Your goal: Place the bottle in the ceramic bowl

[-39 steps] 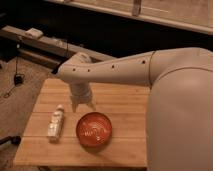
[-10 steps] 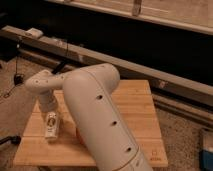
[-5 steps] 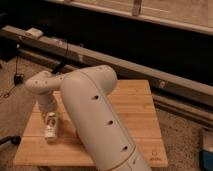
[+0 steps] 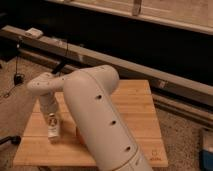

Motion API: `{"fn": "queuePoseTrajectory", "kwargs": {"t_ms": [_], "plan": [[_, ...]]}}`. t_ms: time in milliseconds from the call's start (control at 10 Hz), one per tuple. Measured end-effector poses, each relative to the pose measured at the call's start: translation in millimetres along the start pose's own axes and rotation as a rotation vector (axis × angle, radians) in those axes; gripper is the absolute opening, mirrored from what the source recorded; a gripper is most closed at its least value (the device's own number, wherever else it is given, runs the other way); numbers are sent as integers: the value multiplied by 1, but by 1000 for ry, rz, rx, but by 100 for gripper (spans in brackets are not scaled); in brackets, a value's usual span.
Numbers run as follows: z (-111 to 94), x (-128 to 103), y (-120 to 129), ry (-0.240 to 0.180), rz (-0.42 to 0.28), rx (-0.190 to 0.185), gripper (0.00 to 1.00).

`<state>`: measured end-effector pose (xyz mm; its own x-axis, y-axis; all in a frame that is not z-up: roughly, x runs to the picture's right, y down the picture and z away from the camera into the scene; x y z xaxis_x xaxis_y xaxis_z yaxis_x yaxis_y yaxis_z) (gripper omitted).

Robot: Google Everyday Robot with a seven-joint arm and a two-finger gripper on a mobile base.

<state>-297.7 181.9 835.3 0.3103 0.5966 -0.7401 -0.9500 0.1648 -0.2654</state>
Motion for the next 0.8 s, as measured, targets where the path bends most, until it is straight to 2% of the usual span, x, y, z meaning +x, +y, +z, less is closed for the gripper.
{"fn": "queuePoseTrajectory", "kwargs": {"t_ms": [200,300,500,800], "plan": [[-27,9,-7,-32,4,-32,4],[-42,15,-13,-46,9,-50,0],[-68,31,-33,-78,16,-86,0],[-82,57,-76,-102,54,-116,0]]}}
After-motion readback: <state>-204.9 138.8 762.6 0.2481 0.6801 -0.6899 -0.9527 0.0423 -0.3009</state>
